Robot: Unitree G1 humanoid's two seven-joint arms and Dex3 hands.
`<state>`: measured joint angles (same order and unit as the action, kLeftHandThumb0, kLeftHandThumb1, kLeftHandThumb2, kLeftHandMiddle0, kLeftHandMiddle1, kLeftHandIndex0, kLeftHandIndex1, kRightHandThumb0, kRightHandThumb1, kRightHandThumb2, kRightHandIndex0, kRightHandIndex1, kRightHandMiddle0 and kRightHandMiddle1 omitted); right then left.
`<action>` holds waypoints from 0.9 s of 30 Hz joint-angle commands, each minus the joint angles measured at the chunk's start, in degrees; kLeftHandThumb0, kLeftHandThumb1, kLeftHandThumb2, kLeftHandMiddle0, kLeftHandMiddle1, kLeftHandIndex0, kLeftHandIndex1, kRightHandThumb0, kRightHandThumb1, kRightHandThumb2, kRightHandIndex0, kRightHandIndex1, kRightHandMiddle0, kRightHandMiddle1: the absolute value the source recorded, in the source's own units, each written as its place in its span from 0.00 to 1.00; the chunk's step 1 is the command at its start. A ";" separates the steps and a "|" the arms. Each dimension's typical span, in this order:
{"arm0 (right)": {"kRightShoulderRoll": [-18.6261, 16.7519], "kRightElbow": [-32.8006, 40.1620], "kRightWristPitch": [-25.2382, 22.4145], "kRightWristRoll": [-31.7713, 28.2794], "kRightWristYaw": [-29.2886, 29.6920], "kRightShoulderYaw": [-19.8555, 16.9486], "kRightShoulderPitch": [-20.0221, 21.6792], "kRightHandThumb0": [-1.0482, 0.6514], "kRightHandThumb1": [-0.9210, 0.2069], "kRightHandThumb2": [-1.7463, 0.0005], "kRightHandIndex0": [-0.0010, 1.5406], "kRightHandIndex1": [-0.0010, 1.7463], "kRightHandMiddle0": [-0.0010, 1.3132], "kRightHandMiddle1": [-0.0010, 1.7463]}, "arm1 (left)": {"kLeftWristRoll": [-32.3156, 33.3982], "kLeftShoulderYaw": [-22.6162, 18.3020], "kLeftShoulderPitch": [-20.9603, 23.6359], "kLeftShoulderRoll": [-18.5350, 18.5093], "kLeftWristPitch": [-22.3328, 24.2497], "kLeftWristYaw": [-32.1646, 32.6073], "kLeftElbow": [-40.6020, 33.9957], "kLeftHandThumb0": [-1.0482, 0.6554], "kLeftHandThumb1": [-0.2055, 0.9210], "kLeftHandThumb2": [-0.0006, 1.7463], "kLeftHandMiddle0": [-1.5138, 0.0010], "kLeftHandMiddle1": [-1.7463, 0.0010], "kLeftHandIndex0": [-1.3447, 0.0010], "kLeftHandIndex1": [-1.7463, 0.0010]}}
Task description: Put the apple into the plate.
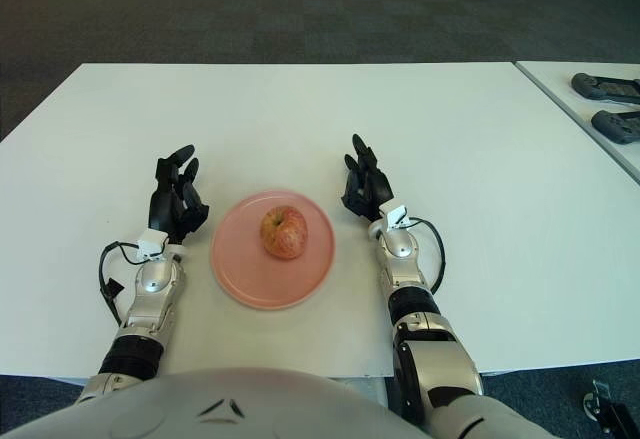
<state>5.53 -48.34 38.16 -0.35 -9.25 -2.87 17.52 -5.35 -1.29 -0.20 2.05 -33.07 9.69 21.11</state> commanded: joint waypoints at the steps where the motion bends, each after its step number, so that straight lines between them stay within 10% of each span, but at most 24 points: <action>1: -0.63 -0.51 -0.89 0.32 0.05 0.43 -2.31 0.03 0.00 0.38 0.00 0.00 0.00 0.00 | -0.40 -0.26 -0.19 -0.84 0.23 -0.32 1.22 0.34 0.97 0.59 0.74 0.97 0.98 0.44; 27: -1.98 4.35 -0.08 6.33 12.33 1.43 -4.94 0.04 0.00 0.39 0.00 0.00 0.00 0.00 | -0.85 -0.21 0.29 -1.37 0.26 0.04 2.29 0.33 0.99 0.57 0.74 0.99 1.00 0.45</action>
<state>4.23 -43.36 38.34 5.03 1.90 -2.01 15.00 -5.47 -1.32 0.54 1.37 -32.93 9.70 22.07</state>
